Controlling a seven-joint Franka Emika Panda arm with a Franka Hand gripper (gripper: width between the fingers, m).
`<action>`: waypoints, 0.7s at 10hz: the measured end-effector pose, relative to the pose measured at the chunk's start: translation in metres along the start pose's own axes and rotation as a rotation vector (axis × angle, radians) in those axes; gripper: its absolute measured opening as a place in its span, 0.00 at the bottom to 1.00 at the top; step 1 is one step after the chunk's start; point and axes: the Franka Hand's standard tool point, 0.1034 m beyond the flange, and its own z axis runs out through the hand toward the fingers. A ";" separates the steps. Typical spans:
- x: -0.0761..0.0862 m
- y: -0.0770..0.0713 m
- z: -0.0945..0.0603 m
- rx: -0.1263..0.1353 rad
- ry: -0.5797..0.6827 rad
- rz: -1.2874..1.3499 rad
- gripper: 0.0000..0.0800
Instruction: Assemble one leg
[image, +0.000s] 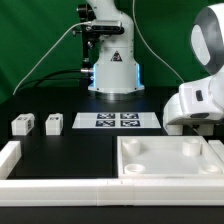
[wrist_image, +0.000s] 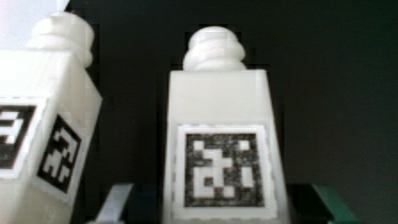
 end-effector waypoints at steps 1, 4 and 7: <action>-0.001 0.000 -0.004 0.000 0.006 0.008 0.36; -0.018 -0.001 -0.020 -0.010 0.038 0.091 0.36; -0.042 0.014 -0.050 -0.008 0.045 0.084 0.36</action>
Offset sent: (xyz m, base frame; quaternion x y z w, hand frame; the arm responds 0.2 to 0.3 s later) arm -0.0119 -0.0044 0.0385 -0.0158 0.0150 0.1098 0.9937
